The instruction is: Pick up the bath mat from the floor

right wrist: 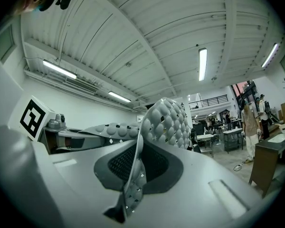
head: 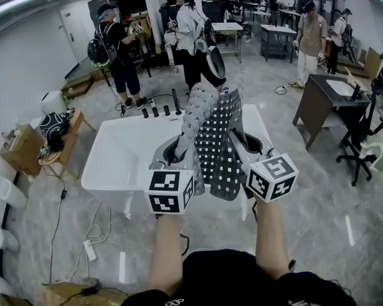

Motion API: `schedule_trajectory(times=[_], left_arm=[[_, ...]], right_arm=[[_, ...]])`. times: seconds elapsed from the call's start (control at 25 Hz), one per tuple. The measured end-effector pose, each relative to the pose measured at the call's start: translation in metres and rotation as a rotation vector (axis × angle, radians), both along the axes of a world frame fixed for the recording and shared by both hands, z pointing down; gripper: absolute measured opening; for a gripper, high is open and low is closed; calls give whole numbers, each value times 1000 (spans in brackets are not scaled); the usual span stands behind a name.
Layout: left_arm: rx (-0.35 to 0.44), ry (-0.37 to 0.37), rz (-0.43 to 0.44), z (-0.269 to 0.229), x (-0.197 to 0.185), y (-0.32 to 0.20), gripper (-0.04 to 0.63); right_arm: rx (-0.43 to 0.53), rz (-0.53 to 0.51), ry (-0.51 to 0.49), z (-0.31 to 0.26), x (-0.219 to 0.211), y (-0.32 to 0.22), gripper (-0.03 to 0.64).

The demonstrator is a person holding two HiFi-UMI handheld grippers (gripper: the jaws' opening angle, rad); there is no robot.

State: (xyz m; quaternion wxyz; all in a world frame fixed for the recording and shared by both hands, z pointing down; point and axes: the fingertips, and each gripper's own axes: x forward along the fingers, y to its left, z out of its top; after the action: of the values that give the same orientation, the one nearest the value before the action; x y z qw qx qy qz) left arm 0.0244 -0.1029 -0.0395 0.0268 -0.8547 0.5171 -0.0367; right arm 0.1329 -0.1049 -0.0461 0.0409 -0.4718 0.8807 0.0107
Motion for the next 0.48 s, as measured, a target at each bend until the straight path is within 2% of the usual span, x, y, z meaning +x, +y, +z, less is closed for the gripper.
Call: schedule_trajectory(times=[0.48], left_arm=[[-11, -2, -4, 6, 2, -3, 41]], right_arm=[[-6, 5, 8, 6, 5, -3, 21]])
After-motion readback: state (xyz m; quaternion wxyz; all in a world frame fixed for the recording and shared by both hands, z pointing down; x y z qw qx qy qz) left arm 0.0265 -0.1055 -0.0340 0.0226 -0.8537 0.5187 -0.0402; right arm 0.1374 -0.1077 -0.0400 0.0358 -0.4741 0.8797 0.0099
